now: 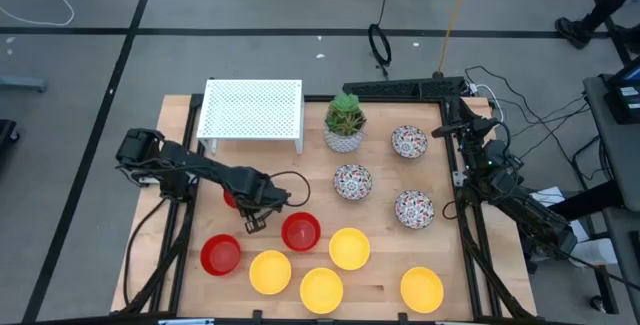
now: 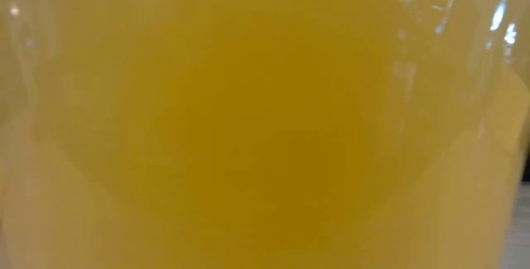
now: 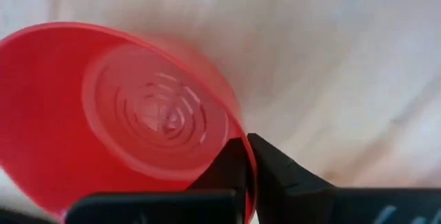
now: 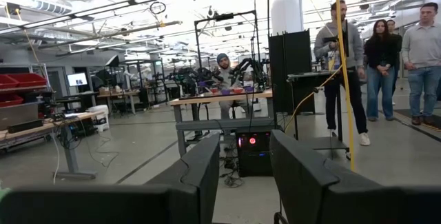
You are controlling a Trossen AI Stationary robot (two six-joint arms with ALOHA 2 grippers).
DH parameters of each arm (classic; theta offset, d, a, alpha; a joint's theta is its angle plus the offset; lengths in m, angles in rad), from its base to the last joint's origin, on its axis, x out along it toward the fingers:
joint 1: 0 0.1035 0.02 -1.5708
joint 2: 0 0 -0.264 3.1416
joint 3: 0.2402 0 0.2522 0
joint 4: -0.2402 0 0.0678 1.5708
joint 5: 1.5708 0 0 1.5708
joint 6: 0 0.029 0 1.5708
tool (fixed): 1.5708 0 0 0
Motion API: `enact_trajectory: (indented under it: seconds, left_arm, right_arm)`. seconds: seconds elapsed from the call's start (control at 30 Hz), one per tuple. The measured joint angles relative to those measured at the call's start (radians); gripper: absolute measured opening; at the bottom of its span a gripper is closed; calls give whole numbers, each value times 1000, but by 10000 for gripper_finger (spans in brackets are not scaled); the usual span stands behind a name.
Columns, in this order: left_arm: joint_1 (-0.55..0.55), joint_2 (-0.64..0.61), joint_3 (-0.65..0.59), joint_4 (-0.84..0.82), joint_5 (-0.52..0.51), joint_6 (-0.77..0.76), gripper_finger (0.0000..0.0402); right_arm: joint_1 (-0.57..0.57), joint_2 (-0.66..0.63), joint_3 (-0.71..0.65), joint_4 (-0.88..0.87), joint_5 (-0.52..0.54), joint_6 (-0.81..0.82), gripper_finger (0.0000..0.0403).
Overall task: Pick & Place Mini bowls
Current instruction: Put the red bowl on the shelf
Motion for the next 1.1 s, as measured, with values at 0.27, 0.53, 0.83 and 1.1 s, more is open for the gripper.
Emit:
enact_trajectory:
  seconds: [0.27, 0.53, 0.83, 1.1]
  left_arm:
    - [-12, 0, 198, 3, -81, 278, 6]
    - [-2, 0, 409, 4, -346, 471, 11]
    - [165, 0, 516, -150, -533, 477, 15]
    - [456, 0, 523, -303, -560, 508, 17]
  right_arm:
    - [0, 0, 0, 0, 0, 0, 116]
    - [0, 0, 0, 0, 0, 0, 116]
    - [0, 0, 0, 0, 0, 0, 116]
    - [0, 0, 0, 0, 0, 0, 116]
